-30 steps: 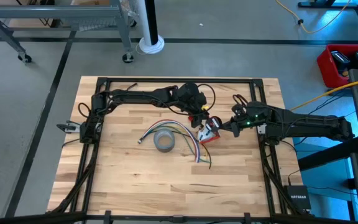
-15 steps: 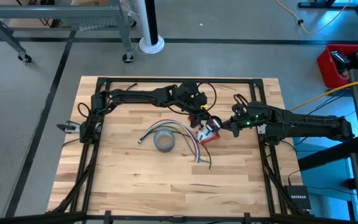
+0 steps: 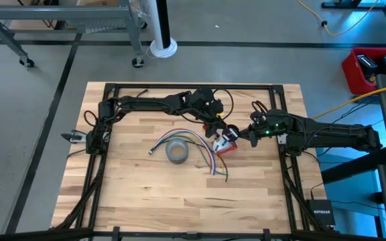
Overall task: Coil cords
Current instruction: Put the black spool on the table
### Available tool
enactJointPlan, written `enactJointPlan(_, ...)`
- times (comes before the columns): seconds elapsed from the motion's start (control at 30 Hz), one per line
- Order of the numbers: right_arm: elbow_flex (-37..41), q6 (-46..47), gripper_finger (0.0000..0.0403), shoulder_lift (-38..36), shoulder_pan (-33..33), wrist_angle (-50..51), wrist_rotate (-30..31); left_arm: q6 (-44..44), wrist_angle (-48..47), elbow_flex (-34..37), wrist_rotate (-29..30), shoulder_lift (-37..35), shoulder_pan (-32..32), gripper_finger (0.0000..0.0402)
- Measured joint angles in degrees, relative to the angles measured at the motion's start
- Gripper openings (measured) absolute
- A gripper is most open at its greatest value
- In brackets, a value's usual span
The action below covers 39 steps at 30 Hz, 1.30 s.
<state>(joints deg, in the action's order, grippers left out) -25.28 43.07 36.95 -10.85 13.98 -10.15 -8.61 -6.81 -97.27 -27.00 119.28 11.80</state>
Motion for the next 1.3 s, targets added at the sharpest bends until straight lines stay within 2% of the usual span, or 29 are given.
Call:
enactJointPlan(0.27, 0.0, 0.83, 0.0004, -1.2, -0.12, -0.46, 1.18, -4.62, 0.44, -0.02, -0.27, 0.0, 1.81, 0.0002)
enactJointPlan(0.47, 0.0, 0.83, 0.0029, -4.16, -0.15, -0.66, 1.79, -6.63, 0.71, -0.07, -2.15, 0.0, 3.16, 0.0001)
enactJointPlan(0.6, -0.09, 0.83, 0.004, -6.5, -0.15, -0.85, 4.41, -7.97, 0.43, -0.07, -3.3, 0.07, 3.64, 0.0001)
enactJointPlan(1.0, -0.13, 0.79, 0.0044, -8.79, -0.11, -0.43, 6.18, -6.42, 0.44, -0.04, -3.74, 0.15, 2.75, 0.0)
enactJointPlan(1.3, -0.13, 0.78, 0.0044, -11.64, -0.07, 3.89, 12.02, -7.92, -0.35, 0.04, -3.76, 0.01, 2.93, 0.0)
